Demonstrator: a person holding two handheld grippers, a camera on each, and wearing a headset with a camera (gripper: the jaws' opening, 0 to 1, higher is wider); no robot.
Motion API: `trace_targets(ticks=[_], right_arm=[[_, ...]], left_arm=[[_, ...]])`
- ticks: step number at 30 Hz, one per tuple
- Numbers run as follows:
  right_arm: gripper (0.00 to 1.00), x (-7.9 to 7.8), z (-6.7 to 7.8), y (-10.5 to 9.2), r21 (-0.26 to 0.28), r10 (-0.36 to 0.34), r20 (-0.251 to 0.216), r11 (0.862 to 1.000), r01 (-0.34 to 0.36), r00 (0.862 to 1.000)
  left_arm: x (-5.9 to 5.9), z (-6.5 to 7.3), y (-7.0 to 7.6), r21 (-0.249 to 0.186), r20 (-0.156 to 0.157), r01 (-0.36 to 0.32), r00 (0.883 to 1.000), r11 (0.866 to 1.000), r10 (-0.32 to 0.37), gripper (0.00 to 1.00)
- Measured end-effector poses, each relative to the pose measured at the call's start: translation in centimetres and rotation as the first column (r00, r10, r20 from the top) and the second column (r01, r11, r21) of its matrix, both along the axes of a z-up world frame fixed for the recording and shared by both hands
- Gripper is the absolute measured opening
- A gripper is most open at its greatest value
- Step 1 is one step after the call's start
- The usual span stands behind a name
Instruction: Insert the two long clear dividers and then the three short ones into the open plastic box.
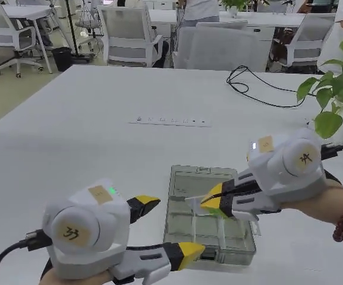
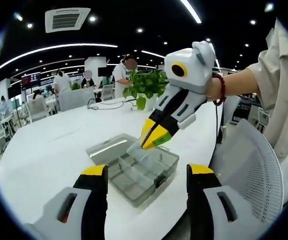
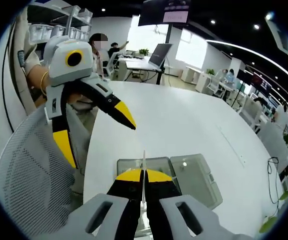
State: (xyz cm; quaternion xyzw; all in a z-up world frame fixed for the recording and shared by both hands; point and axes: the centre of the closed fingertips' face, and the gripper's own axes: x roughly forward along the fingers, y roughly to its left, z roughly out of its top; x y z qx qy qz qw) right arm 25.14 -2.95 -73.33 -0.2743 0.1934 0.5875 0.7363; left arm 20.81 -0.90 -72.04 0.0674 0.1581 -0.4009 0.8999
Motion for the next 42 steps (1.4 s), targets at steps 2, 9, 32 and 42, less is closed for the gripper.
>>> trace_targets(ticks=[2,9,32,42], right_arm=[[0.02,0.3,-0.2,0.1,0.001,-0.006,-0.004,1.0,0.006,1.0],[0.02,1.0,-1.3,0.7,-0.008,-0.007,-0.011,1.0,0.007,1.0],[0.02,1.8,-2.9,0.9,-0.04,-0.037,-0.086,0.999,0.034,0.996],[0.02,1.9,-3.1,1.6,-0.15,-0.02,-0.102,0.989,0.004,0.995]], left_arm=[[0.0,-0.1,0.1,0.002,-0.001,-0.004,1.0,1.0,0.004,0.69],[0.0,-0.2,0.1,-0.006,-0.003,-0.011,1.0,1.0,0.011,0.75],[0.3,-0.2,0.4,-0.026,-0.012,-0.019,1.0,0.999,0.018,0.77],[0.3,-0.2,0.4,-0.022,-0.009,-0.012,1.0,1.0,0.012,0.77]])
